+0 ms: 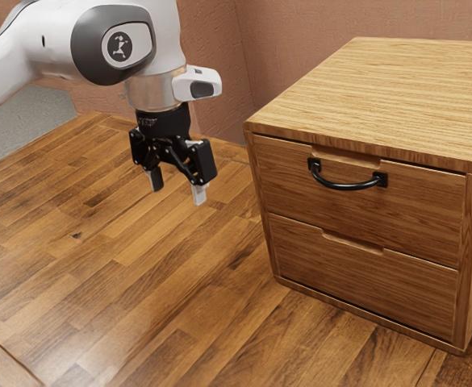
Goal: Pull the drawer handle with one arm to open the drawer
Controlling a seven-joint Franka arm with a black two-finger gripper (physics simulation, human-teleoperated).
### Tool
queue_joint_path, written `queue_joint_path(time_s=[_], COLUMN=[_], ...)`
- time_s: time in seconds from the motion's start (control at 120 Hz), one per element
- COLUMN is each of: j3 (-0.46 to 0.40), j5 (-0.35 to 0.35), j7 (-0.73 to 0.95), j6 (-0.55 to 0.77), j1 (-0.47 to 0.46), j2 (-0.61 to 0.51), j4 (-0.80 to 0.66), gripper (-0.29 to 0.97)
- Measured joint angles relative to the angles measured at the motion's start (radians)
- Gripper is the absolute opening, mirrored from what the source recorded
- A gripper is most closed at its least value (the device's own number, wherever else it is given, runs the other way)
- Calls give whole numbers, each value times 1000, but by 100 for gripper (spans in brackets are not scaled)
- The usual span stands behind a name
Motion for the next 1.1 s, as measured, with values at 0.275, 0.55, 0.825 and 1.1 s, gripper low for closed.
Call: queue_joint_path(time_s=[0.275,0.55,0.825,1.1], j3=[-1,1,-34,-48], j5=[-1,-10,-112,-138], j7=[-2,-4,368,794], j6=[-2,-29,-57,-56], j1=[0,5,-12,-15], j2=[1,-20,-54,-54], j4=[0,92,164,165], gripper=[68,68,68,68])
